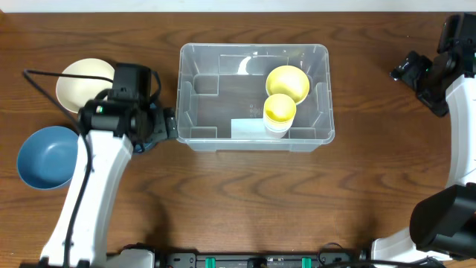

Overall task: Pack container
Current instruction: 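Move the left gripper over the blue bowl rim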

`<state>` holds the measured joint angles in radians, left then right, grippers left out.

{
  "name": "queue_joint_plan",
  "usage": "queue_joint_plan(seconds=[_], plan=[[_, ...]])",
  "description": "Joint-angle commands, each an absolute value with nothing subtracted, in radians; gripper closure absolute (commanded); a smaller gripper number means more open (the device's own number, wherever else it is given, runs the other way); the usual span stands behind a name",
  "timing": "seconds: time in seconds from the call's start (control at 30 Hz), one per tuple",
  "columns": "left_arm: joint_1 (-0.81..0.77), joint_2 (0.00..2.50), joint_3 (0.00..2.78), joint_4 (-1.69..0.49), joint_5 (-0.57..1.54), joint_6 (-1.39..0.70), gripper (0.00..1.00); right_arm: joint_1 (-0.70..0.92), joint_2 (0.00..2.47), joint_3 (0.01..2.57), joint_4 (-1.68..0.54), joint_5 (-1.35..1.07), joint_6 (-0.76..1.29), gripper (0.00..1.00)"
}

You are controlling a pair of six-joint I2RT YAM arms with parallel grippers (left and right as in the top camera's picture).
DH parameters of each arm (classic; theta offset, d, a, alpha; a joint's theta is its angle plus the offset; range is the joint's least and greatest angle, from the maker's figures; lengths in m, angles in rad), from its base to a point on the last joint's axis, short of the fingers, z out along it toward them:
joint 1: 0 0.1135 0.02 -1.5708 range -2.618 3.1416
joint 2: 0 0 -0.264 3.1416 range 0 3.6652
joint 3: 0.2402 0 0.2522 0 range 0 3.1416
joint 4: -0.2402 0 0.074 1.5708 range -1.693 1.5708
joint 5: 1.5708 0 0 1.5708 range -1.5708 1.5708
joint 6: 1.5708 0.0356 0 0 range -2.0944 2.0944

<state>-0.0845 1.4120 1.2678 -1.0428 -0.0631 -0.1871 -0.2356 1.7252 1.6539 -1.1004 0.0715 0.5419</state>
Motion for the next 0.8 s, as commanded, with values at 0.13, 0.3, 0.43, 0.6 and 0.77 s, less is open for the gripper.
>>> queue_joint_plan(seconds=[0.13, 0.3, 0.43, 0.6, 0.77], plan=[[0.088, 1.442, 1.289, -1.0, 0.165, -0.337, 0.02, -0.238, 1.731, 1.655, -1.1, 0.078, 0.557, 0.01], [0.211, 1.442, 1.289, -0.989, 0.245, -0.484, 0.02, -0.238, 1.731, 1.655, -1.1, 0.078, 0.557, 0.01], [0.245, 1.442, 1.272, -1.001, 0.218, -0.456, 0.02, -0.238, 1.731, 1.655, -1.1, 0.078, 0.557, 0.01], [0.26, 1.445, 1.223, -0.982, 0.162, -0.559, 0.02, -0.238, 1.731, 1.655, -1.1, 0.078, 0.557, 0.01], [0.281, 1.459, 1.169, -0.91, 0.156, -0.676, 0.02, -0.238, 1.731, 1.655, -1.1, 0.078, 0.557, 0.01]])
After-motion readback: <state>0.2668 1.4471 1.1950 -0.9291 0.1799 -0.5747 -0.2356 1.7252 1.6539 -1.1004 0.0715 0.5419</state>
